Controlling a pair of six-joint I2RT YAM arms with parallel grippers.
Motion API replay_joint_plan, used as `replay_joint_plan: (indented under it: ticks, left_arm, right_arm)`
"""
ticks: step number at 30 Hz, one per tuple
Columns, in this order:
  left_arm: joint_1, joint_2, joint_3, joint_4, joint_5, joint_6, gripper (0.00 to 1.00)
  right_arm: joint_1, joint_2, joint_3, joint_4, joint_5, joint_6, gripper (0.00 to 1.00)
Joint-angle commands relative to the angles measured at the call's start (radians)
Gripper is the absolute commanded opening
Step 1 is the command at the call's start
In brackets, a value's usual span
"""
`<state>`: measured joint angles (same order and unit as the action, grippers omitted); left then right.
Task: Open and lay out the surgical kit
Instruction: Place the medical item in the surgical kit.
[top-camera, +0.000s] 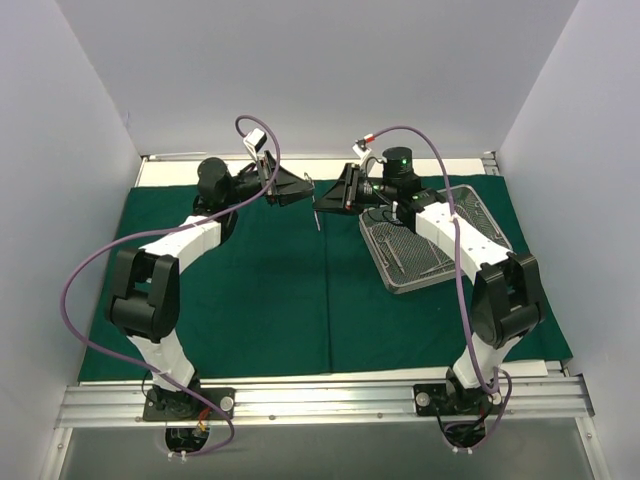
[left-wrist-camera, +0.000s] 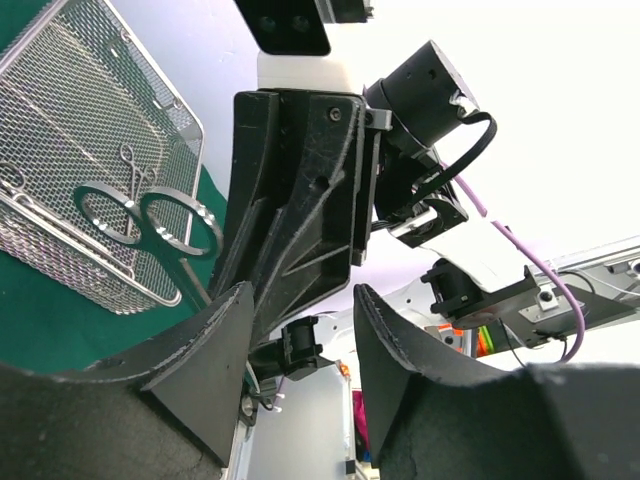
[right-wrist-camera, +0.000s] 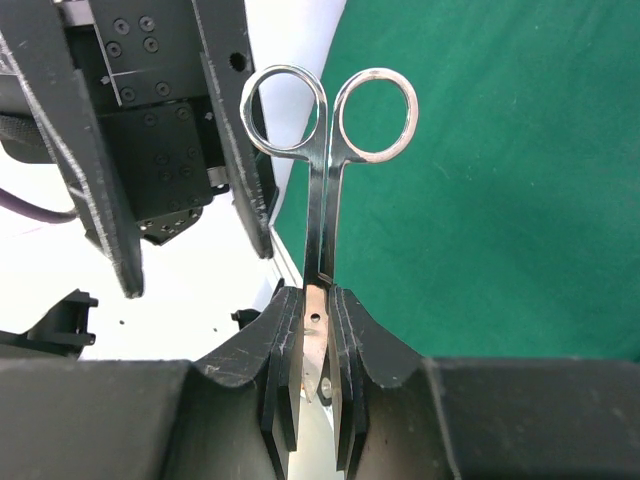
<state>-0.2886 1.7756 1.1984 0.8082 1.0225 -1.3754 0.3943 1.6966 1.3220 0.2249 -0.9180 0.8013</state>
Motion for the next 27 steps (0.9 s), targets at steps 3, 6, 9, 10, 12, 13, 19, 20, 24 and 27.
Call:
replay_joint_plan:
  ticks: [3, 6, 9, 10, 12, 13, 19, 20, 24, 27]
  left_arm:
    - [0.000, 0.002, -0.003, 0.082, 0.024, -0.011, 0.53]
    - [0.003, -0.019, -0.002, 0.016, 0.030, 0.040, 0.52]
    - [0.006, -0.048, 0.003, -0.101, 0.025, 0.131, 0.52]
    - [0.008, -0.053, 0.003, -0.116, 0.027, 0.145, 0.52]
    - [0.011, -0.064, 0.007, -0.176, 0.027, 0.186, 0.52]
    - [0.014, -0.068, 0.007, -0.196, 0.022, 0.203, 0.52]
    - [0.022, -0.123, 0.053, -0.472, -0.041, 0.401, 0.52]
    - [0.022, -0.128, 0.073, -0.547, -0.048, 0.426, 0.52]
    - [0.020, -0.122, 0.084, -0.590, -0.056, 0.469, 0.61]
    - [0.016, -0.119, 0.076, -0.535, -0.055, 0.438, 0.68]
  right_arm:
    - [0.008, -0.015, 0.045, 0.019, -0.033, -0.017, 0.00]
    - [0.005, -0.014, 0.045, 0.008, -0.032, -0.025, 0.00]
    - [0.003, -0.017, 0.048, 0.005, -0.030, -0.028, 0.00]
    - [0.003, -0.015, 0.054, 0.002, -0.030, -0.034, 0.00]
    - [0.003, -0.012, 0.063, -0.024, -0.028, -0.048, 0.00]
    - [0.003, -0.011, 0.066, -0.038, -0.025, -0.056, 0.00]
    - [0.008, 0.023, 0.157, -0.219, 0.034, -0.184, 0.00]
    - [0.009, 0.032, 0.166, -0.258, 0.041, -0.198, 0.00]
    - [0.009, 0.029, 0.174, -0.237, 0.030, -0.197, 0.00]
    - [0.011, 0.025, 0.163, -0.177, 0.002, -0.154, 0.00]
